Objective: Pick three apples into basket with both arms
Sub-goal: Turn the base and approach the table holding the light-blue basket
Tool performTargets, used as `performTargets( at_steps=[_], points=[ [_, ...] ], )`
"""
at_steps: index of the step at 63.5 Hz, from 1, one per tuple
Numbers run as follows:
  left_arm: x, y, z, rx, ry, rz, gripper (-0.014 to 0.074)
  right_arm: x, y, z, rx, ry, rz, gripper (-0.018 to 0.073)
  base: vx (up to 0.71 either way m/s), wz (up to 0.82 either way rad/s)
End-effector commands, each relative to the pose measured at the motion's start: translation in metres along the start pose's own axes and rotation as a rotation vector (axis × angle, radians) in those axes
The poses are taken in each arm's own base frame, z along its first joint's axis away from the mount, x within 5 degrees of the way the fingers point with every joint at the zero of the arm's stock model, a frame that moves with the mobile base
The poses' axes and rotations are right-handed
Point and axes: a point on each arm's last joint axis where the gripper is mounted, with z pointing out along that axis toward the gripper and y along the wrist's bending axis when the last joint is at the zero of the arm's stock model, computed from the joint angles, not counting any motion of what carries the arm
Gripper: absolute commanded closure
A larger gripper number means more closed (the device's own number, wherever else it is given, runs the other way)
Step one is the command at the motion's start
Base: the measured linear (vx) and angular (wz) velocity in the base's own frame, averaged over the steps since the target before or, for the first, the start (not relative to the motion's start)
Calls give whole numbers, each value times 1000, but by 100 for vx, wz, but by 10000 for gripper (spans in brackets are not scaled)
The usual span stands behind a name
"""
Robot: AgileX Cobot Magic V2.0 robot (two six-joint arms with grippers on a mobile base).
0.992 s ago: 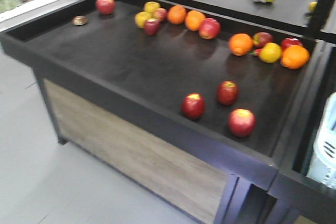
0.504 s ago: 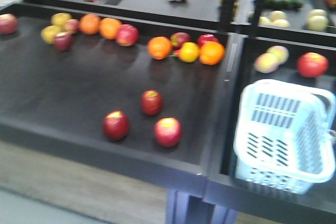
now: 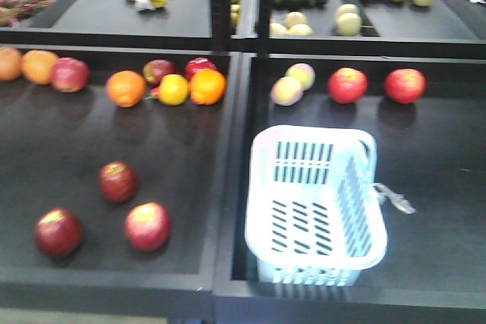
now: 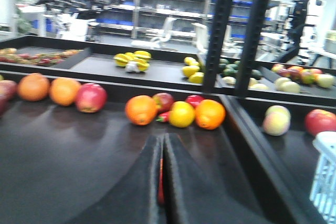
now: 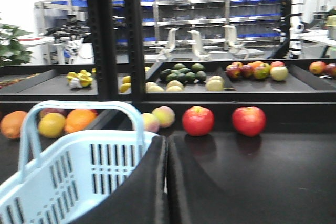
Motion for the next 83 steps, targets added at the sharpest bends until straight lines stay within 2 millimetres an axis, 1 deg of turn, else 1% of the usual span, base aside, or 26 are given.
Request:
performTargets(
  at_steps=[1, 27, 83],
  points=[
    [0, 0, -1, 9, -70, -14, 603, -2, 0, -1, -4, -69, -6, 568, 12, -39],
    [0, 0, -1, 9, -70, -14, 603, -2, 0, -1, -4, -69, -6, 568, 12, -20],
    [0, 0, -1, 9, -70, -14, 603, -2, 0, -1, -4, -69, -6, 568, 11, -1]
  ],
)
